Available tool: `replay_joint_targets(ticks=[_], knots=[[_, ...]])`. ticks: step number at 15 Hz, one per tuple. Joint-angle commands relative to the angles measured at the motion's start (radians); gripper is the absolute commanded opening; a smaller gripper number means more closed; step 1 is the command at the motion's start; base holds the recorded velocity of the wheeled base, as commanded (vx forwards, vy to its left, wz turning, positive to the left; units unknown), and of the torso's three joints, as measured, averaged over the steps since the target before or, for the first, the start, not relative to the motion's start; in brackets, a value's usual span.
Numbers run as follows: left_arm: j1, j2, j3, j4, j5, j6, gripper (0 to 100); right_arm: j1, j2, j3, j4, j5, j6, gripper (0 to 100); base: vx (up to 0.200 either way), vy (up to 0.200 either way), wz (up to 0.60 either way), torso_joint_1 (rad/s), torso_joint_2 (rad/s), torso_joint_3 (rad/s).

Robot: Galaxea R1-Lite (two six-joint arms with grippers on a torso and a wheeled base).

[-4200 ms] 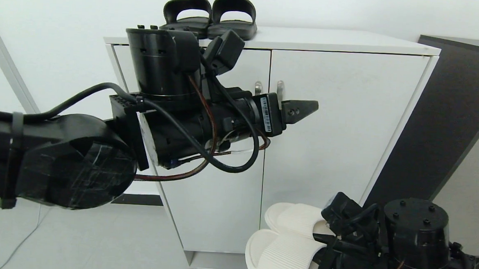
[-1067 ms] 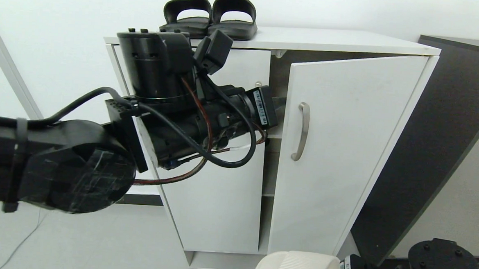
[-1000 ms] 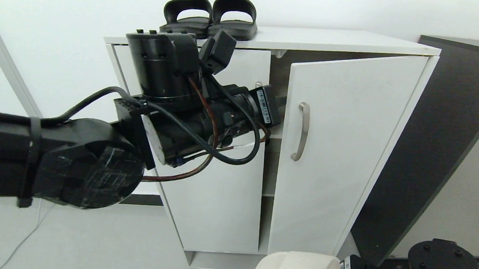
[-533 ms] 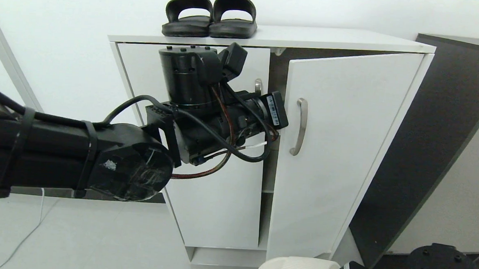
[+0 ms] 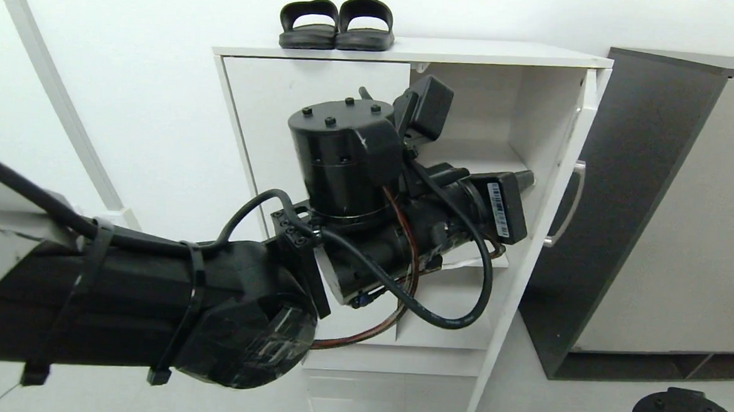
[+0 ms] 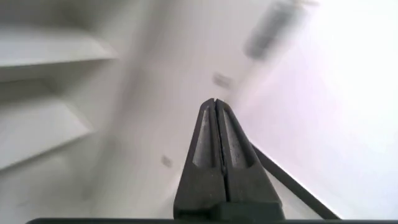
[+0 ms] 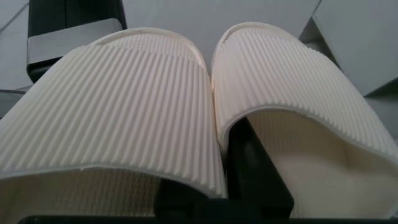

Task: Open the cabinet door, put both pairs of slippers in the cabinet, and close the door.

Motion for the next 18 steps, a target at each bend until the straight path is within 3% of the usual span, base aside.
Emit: replay_joint_targets(ticks=[1, 5, 9, 11, 13, 14, 17, 18], knots=[[0.001, 0.043, -0.012, -0.026, 0.001, -0.001, 0, 0.002, -0.001, -0.001, -0.001, 0.000, -0.001, 0, 0.000, 0.000, 0.00, 0.000, 0.00, 0.000], [0.040, 0.035, -0.008, -0.029, 0.009, -0.003, 0, 0.002, 0.003, 0.001, -0.001, 0.000, -0.001, 0, 0.000, 0.000, 0.00, 0.000, 0.00, 0.000], [0.166, -0.054, 0.081, -0.021, 0.010, -0.003, 0, -0.010, 0.023, -0.024, -0.002, -0.011, 0.005, 0, 0.000, 0.000, 0.00, 0.000, 0.00, 0.000], [0.258, -0.230, 0.248, 0.029, 0.010, 0.002, 0, -0.059, 0.095, -0.125, -0.002, -0.149, 0.039, 0, 0.000, 0.000, 0.00, 0.000, 0.00, 0.000], [0.324, -0.430, 0.367, 0.145, 0.016, 0.008, 0, -0.060, 0.151, -0.228, -0.002, -0.330, 0.156, 0, 0.000, 0.000, 0.00, 0.000, 0.00, 0.000], [0.359, -0.548, 0.408, 0.260, 0.067, 0.012, 0, -0.060, 0.180, -0.287, -0.001, -0.409, 0.217, 0, 0.000, 0.000, 0.00, 0.000, 0.00, 0.000], [0.439, -0.871, 0.483, 0.634, 0.317, 0.054, 0, -0.067, 0.232, -0.435, 0.007, -0.603, 0.285, 0, 0.000, 0.000, 0.00, 0.000, 0.00, 0.000], [0.463, -0.967, 0.503, 0.723, 0.358, 0.060, 0, -0.073, 0.243, -0.468, 0.008, -0.656, 0.285, 0, 0.000, 0.000, 0.00, 0.000, 0.00, 0.000]])
